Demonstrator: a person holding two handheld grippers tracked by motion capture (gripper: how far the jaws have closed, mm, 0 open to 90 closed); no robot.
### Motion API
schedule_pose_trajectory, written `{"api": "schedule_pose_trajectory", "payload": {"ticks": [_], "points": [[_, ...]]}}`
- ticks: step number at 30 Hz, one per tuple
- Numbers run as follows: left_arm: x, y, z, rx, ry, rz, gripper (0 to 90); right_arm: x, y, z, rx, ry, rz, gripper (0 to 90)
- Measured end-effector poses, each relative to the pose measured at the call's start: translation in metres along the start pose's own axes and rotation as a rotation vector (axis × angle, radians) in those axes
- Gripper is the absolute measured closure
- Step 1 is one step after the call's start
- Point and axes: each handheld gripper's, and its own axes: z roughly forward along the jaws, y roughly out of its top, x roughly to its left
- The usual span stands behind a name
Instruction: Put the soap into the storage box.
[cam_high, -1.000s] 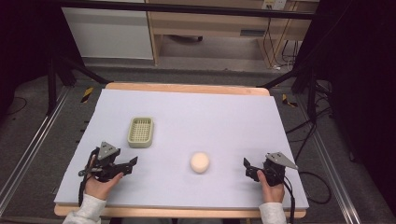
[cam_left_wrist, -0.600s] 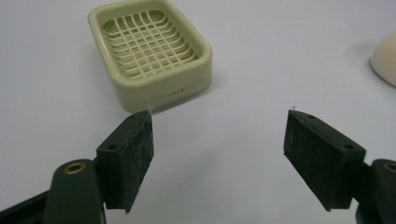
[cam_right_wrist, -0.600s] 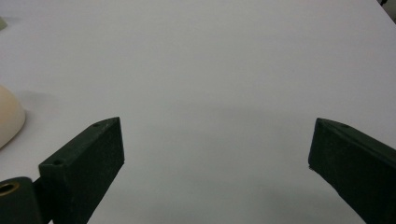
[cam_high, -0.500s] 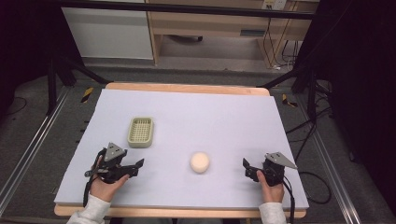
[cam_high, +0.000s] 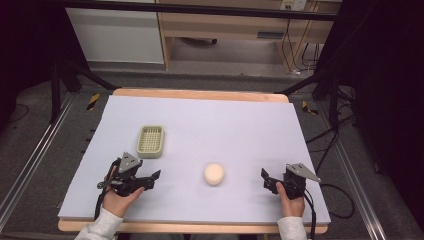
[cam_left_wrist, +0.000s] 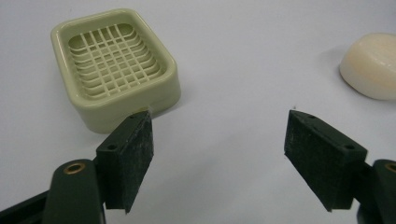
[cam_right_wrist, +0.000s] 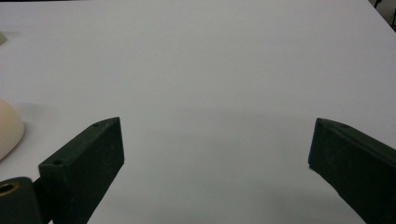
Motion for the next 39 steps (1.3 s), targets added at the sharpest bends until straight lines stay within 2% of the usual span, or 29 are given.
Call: {"api": "schedule_pose_trajectory", "payload": {"ticks": [12, 25, 39], "points": [[-0.007, 0.005, 0.0, -0.012, -0.014, 0.02, 23.7, 0.003, 0.0, 0.002, 0.015, -0.013, -0.023, 3.9], [-0.014, 0.013, 0.001, -0.01, -0.032, 0.039, 23.6, 0.003, 0.0, 0.001, 0.013, -0.016, -0.016, 4.0], [-0.035, 0.027, 0.013, -0.016, -0.07, 0.066, 23.5, 0.003, 0.0, 0.002, 0.017, -0.014, -0.019, 4.0]]}}
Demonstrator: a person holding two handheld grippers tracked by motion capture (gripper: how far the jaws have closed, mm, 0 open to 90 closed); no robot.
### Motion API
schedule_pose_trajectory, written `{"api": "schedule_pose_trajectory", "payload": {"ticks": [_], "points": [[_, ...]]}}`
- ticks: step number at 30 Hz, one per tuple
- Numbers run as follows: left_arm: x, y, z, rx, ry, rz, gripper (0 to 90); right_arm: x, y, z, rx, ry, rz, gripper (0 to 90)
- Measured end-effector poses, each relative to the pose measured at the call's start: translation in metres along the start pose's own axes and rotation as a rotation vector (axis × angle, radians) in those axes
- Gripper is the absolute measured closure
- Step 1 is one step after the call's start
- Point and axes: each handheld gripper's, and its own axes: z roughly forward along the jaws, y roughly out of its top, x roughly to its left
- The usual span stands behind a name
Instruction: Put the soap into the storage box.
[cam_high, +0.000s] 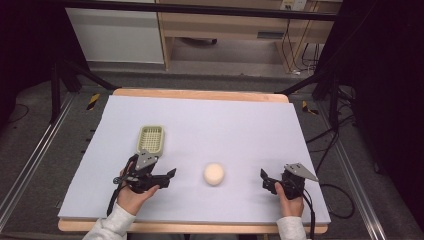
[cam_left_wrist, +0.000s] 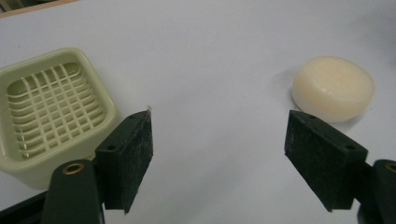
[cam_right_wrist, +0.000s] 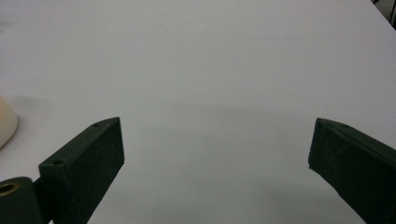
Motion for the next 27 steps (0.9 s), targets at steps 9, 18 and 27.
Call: {"api": "schedule_pose_trajectory", "payload": {"ticks": [9, 18, 27], "points": [[-0.015, 0.01, 0.013, 0.001, -0.034, 0.016, 23.6, 0.0, 0.0, 0.0, 0.0, 0.002, -0.001, 4.0], [-0.033, 0.02, 0.026, 0.005, -0.07, 0.031, 23.5, 0.0, 0.0, 0.0, 0.004, 0.004, -0.004, 4.0], [-0.043, 0.025, 0.035, 0.007, -0.089, 0.032, 23.5, 0.001, 0.0, 0.0, 0.006, 0.007, -0.011, 3.9]]}}
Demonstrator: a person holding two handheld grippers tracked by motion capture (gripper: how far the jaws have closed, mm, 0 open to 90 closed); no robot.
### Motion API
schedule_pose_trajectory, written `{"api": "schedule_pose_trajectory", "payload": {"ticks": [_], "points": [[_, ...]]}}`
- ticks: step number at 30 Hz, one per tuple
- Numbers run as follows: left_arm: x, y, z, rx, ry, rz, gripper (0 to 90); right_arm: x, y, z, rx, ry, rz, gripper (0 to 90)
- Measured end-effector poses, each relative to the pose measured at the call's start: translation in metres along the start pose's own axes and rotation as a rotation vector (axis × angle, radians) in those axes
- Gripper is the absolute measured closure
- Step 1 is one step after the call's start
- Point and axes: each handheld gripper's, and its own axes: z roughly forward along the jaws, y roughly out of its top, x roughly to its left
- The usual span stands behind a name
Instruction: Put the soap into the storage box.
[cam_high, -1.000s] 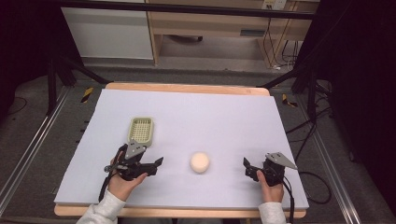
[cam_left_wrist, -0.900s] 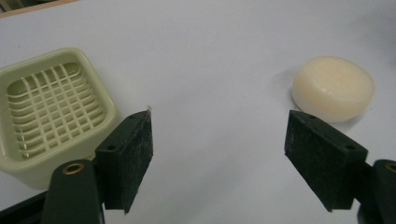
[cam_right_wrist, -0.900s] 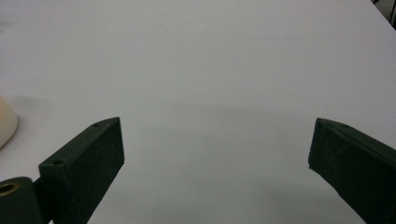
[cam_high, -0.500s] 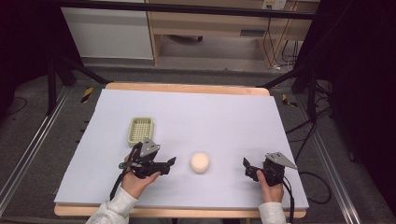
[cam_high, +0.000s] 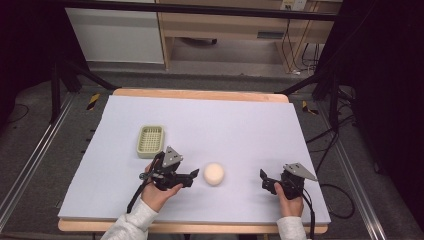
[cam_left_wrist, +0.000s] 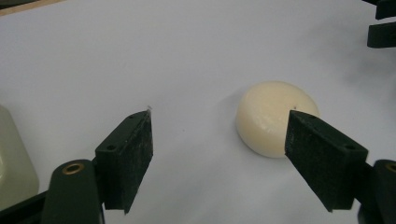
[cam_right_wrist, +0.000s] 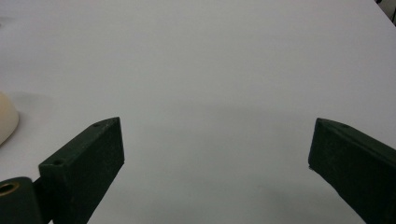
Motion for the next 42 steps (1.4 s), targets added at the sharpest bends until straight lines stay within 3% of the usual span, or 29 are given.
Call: {"api": "schedule_pose_trajectory", "payload": {"ticks": [14, 19, 28, 42], "points": [[-0.014, 0.01, 0.015, 0.015, -0.014, 0.032, 22.1, 0.0, 0.0, 0.0, 0.002, 0.002, 0.003, 3.9], [-0.014, 0.011, 0.019, 0.02, -0.017, 0.026, 21.2, 0.0, 0.0, 0.0, -0.004, -0.002, 0.003, 3.9], [-0.022, 0.01, 0.027, 0.032, -0.016, 0.052, 18.0, -0.001, 0.0, 0.0, -0.001, 0.001, 0.007, 3.9], [-0.028, 0.009, 0.042, 0.061, -0.046, 0.04, 15.3, 0.0, 0.0, 0.0, 0.009, 0.006, 0.002, 3.9]]}}
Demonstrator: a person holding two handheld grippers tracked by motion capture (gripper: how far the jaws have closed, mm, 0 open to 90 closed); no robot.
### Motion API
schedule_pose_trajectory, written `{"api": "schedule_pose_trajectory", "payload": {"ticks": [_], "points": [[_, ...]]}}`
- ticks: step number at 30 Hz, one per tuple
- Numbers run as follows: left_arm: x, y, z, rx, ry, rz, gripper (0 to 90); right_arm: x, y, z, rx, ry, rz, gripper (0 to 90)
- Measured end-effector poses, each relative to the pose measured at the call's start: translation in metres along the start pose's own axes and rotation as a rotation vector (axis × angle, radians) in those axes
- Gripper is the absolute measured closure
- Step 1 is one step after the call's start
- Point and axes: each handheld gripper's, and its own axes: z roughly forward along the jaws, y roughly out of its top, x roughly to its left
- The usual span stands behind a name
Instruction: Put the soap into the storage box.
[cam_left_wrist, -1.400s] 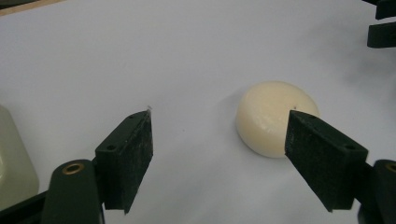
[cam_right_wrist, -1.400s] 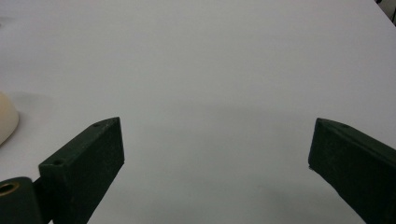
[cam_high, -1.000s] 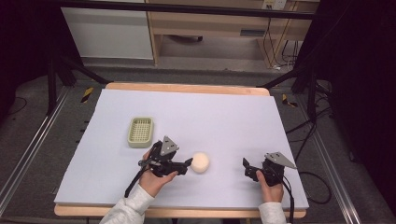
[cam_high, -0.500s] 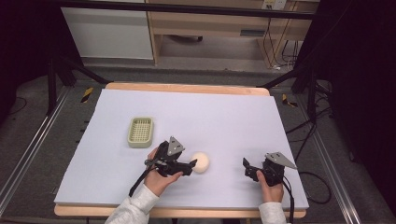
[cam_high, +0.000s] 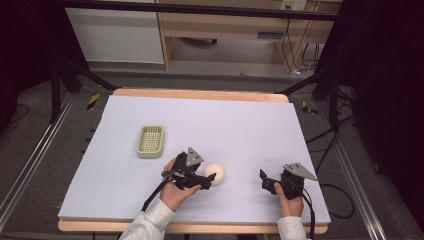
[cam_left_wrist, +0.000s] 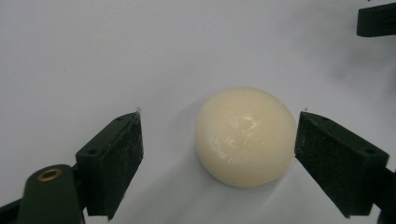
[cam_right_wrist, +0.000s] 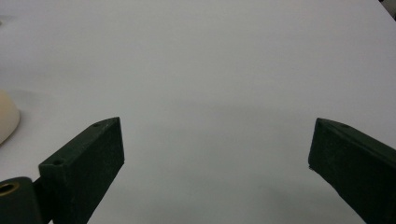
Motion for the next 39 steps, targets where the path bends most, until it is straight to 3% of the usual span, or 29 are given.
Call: {"api": "schedule_pose_trajectory", "payload": {"ticks": [26, 39], "points": [[-0.013, 0.004, 0.026, 0.076, -0.021, 0.022, 11.5, 0.0, 0.0, 0.0, 0.0, 0.004, 0.002, 3.9], [-0.013, 0.003, 0.038, 0.121, -0.021, 0.018, 17.2, -0.001, 0.0, 0.0, 0.001, 0.005, 0.002, 4.0]]}}
